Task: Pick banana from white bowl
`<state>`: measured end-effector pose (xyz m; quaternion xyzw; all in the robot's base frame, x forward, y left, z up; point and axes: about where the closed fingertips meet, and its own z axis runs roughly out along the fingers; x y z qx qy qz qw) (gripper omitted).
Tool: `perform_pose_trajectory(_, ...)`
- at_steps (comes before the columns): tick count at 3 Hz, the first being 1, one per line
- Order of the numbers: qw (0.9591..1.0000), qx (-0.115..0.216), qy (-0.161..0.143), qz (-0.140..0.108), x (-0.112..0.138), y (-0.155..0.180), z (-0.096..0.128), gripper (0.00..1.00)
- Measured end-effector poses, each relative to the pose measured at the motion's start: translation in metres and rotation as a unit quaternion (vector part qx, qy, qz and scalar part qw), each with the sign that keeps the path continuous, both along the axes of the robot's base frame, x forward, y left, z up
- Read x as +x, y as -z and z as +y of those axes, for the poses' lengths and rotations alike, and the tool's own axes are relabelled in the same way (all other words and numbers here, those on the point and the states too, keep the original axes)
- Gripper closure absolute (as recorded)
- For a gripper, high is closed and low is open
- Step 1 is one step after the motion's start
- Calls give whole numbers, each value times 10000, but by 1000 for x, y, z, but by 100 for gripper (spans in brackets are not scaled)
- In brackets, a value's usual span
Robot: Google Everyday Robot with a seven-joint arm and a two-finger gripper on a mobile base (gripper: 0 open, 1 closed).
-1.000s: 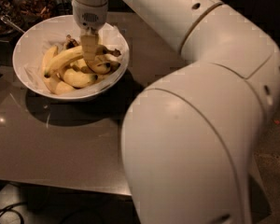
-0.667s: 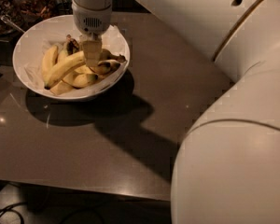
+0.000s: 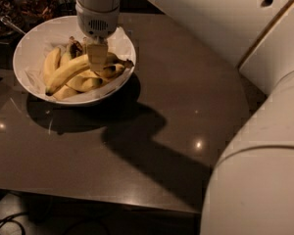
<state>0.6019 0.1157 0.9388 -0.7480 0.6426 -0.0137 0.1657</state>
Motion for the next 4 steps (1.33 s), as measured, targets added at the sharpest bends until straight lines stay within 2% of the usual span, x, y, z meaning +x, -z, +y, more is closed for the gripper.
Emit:
perform_pose_trajectory(2,9973,570,408,-199,-64,-7,-25,100)
perform_pose_trajectory(4,9926,782,891,-258,-128,2,-45,100)
